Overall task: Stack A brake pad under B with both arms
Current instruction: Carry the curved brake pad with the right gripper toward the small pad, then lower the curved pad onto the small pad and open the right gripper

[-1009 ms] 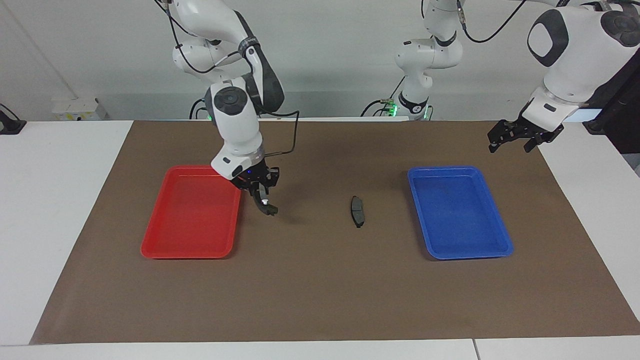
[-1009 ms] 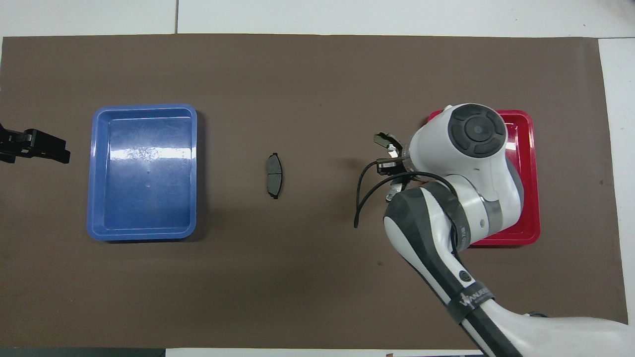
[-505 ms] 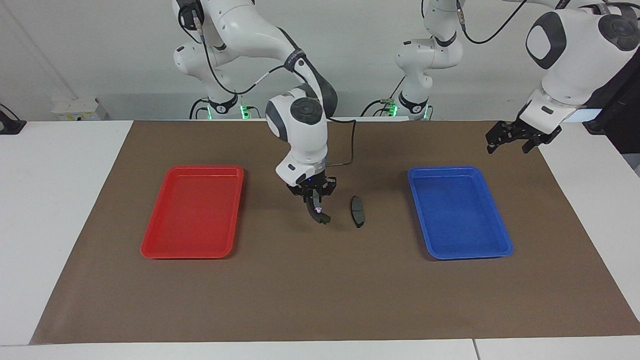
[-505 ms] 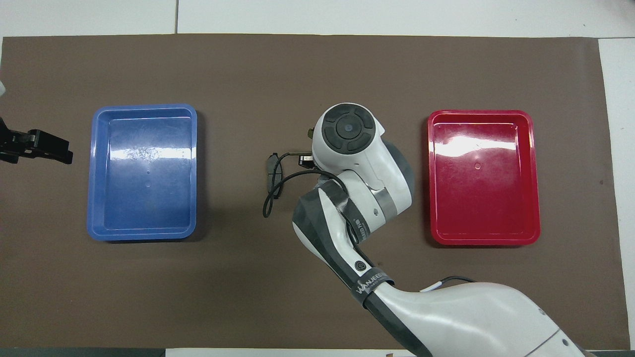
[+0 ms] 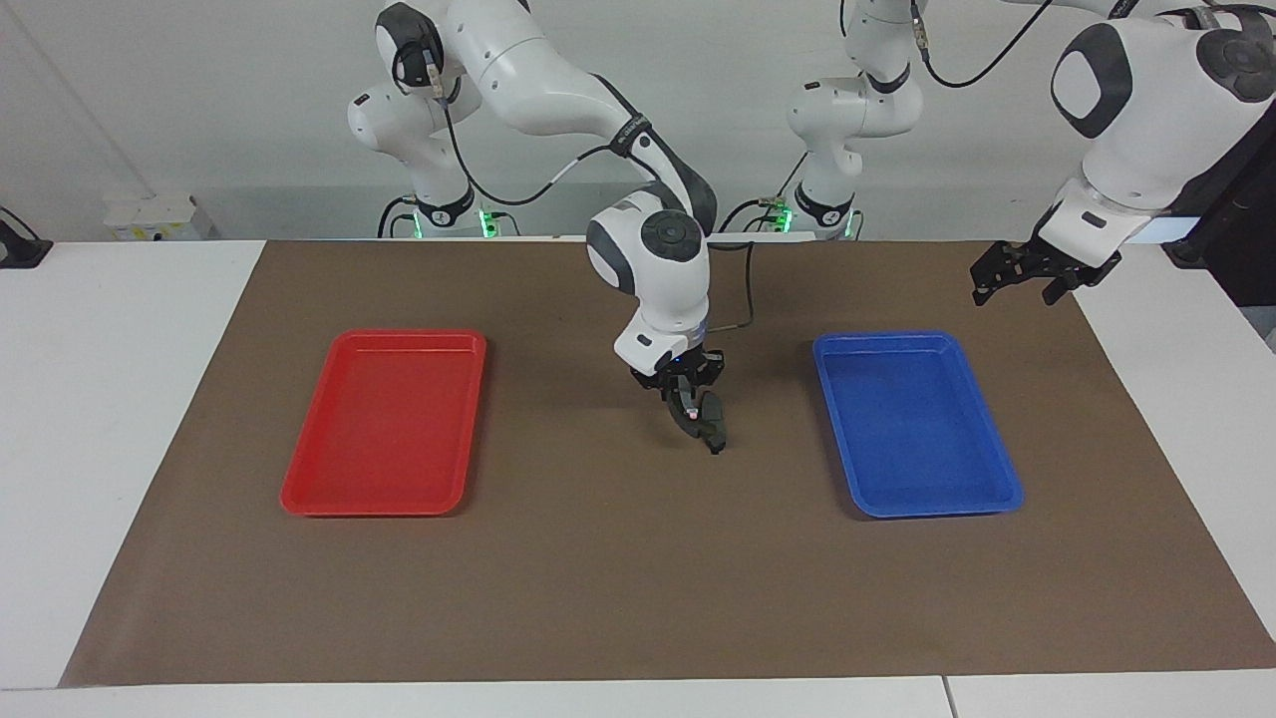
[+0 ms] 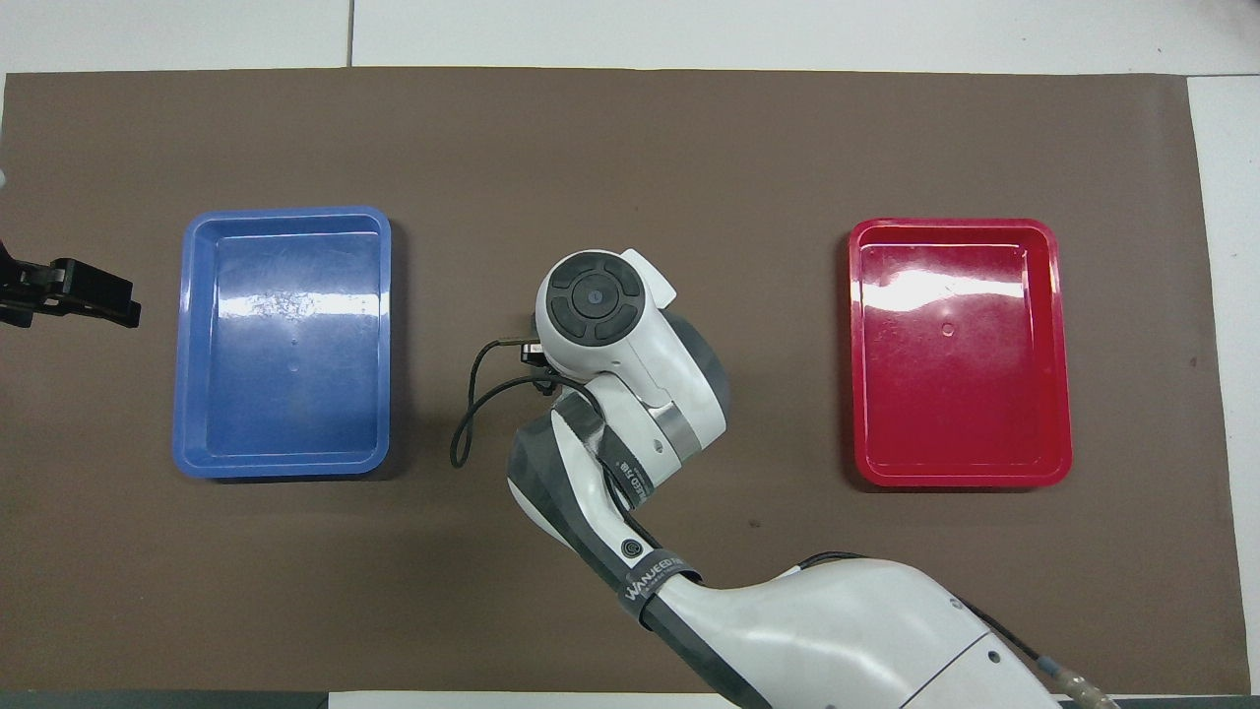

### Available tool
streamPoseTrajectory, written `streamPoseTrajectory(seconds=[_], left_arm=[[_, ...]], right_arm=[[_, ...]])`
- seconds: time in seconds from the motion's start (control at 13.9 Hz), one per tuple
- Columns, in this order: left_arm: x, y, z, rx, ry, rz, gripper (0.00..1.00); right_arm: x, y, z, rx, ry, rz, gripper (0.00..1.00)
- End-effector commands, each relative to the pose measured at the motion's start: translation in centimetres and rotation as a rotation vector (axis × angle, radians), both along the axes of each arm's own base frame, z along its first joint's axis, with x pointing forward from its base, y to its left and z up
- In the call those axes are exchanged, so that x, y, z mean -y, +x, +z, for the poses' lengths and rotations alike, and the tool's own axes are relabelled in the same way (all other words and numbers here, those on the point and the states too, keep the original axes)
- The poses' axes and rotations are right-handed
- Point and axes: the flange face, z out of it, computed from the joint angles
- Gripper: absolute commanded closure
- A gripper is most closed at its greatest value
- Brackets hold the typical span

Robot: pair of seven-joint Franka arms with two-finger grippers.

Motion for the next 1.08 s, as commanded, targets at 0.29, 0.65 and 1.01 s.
streamPoseTrajectory(seconds=[0.29,0.65,1.01], left_arm=[[-0.3,-0.1,0.1,-0.006,0.009,-0.002,0.00],[-0.3,-0.1,0.1,-0.006,0.009,-0.002,0.00],[-0.3,-0.1,0.1,-0.006,0.009,-0.002,0.00]], right_arm=[[-2.0,0.1,-2.1,0.031,0.025,-0.017,1.00],[-3.2,-0.4,-3.6,0.045,0.032,-0.021,1.00],[-3.0,0.2,-3.2,0.083,0.047,-0.022,1.00]])
